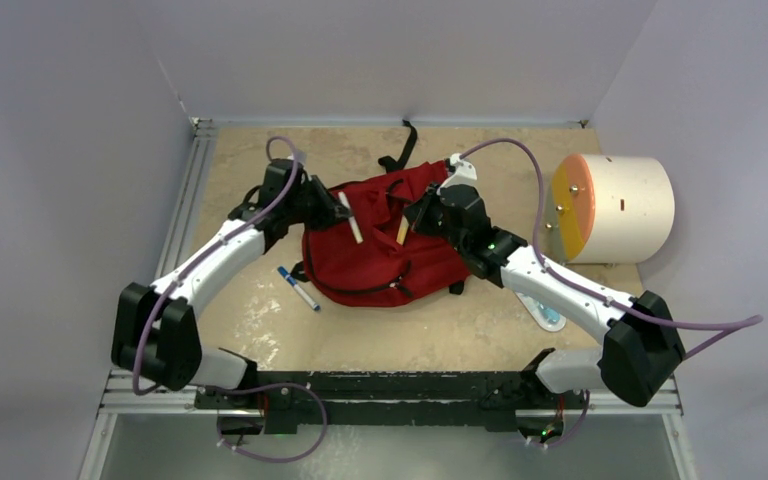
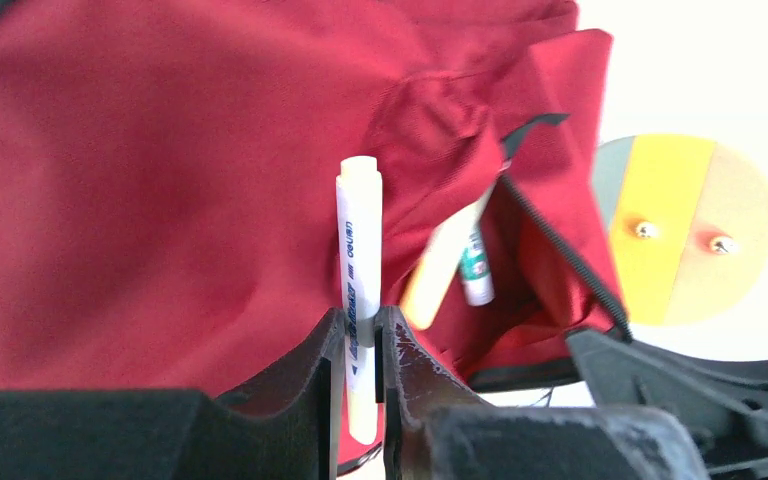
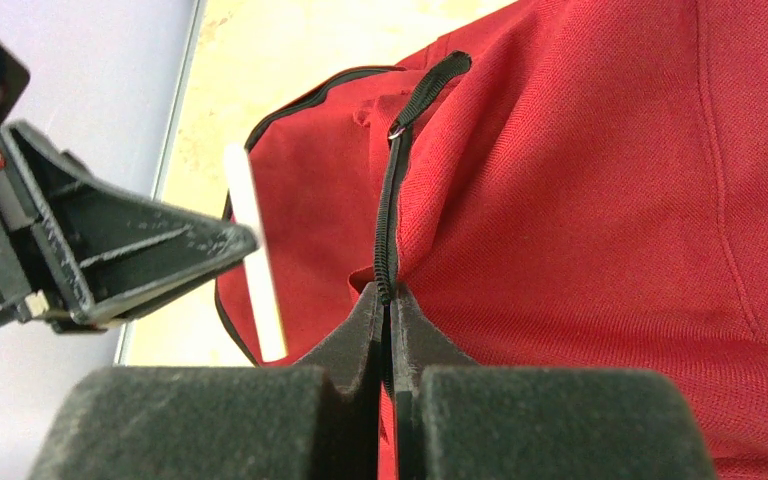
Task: Pack the student bag
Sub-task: Place the stationery in the student bag.
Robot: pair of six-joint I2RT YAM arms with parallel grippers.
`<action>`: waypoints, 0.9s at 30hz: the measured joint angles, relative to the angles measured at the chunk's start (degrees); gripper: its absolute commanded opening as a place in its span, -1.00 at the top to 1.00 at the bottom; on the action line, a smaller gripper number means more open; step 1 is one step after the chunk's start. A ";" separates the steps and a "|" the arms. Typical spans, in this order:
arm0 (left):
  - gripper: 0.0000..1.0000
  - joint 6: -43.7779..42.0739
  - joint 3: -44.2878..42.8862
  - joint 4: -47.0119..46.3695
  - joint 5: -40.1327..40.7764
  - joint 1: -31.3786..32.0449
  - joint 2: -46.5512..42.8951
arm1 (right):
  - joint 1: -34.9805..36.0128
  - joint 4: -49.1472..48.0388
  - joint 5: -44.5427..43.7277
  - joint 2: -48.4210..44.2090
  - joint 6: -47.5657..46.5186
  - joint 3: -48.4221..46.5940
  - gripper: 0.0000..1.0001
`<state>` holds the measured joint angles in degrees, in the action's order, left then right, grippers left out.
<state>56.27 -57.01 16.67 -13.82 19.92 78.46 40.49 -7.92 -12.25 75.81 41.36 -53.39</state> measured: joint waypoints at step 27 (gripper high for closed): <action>0.87 5.16 -10.27 -15.17 1.27 12.26 16.26 | 0.00 -0.20 -0.22 -0.15 0.24 0.17 1.00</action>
<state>61.43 -67.29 1.50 -12.56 32.18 94.72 40.49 -8.12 -12.47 75.66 41.60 -53.21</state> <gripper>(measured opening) 0.132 0.011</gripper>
